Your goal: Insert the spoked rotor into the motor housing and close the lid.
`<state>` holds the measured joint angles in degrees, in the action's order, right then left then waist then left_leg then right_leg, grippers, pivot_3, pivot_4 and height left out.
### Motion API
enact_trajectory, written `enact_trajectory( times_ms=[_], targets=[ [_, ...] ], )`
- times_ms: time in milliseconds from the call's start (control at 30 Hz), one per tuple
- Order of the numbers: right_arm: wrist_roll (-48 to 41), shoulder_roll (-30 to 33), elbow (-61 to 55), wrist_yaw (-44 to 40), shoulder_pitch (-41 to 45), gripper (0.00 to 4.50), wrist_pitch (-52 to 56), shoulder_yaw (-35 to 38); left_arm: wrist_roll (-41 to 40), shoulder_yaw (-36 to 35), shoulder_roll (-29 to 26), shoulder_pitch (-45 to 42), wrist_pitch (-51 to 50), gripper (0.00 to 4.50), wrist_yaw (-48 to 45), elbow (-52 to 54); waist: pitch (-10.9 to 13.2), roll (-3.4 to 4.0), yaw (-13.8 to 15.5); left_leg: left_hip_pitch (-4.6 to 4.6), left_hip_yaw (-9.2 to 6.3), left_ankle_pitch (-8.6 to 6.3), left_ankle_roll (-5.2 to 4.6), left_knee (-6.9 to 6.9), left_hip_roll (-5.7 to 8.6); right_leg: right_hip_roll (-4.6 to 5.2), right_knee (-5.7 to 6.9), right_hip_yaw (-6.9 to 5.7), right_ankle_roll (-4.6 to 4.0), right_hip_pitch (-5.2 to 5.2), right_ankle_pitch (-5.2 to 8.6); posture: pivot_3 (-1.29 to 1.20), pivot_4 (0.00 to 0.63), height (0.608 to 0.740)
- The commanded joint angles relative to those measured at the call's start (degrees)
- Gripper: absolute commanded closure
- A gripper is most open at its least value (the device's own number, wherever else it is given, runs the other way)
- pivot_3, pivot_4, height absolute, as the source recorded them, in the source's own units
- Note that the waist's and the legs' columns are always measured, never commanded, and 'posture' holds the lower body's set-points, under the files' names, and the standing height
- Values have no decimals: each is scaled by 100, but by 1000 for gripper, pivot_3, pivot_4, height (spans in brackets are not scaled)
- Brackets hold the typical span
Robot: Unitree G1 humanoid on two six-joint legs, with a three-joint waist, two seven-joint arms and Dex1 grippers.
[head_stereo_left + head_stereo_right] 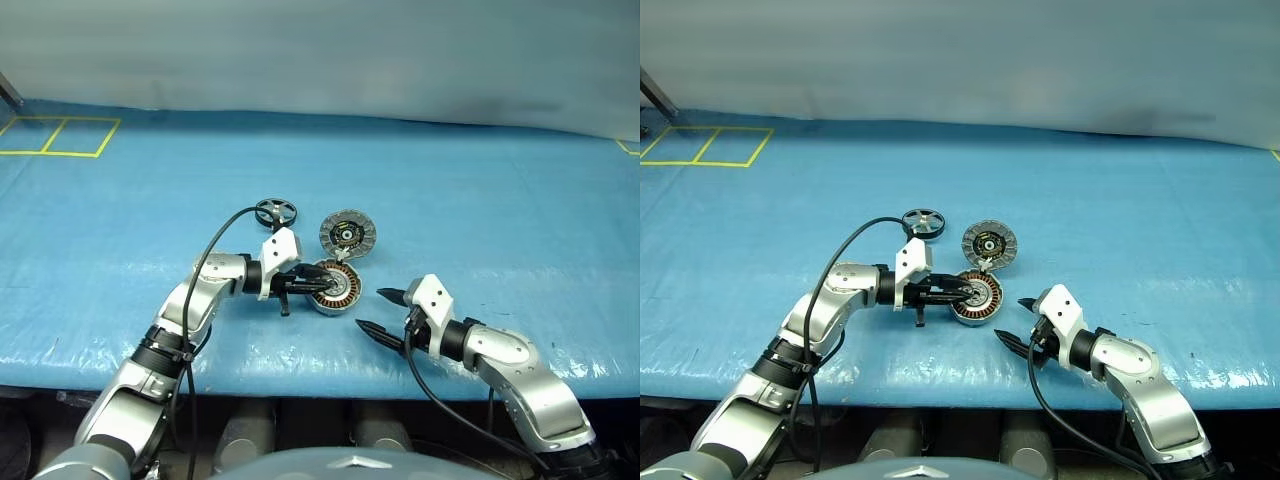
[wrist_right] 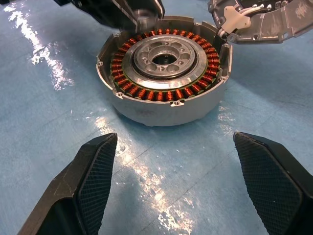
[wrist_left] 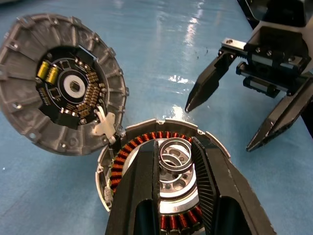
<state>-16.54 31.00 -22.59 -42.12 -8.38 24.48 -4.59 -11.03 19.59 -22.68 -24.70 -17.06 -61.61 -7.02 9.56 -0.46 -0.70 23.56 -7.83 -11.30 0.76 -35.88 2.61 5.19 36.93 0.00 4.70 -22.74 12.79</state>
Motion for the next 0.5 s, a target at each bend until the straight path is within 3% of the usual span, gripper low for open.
enact_trajectory(
  times_ms=[33, 500],
  targets=[
    [-88, -24, -178, -8, -54, 489, -185, 70, 164, 46, 93, -162, 335, 3862, 1, -194, 0, 0, 5, 0, 0, 0, 0, 0, 0, 0, 0, 0, 0, 0, 0, 0, 150, 740],
    [43, -20, -134, 87, -48, 489, -241, 16, 377, 102, 375, -313, 659, 3862, 128, -608, 0, 0, 7, 0, -1, 0, 0, -2, 1, 1, -1, 0, 24, 1, -14, 0, 150, 740]
  ],
)
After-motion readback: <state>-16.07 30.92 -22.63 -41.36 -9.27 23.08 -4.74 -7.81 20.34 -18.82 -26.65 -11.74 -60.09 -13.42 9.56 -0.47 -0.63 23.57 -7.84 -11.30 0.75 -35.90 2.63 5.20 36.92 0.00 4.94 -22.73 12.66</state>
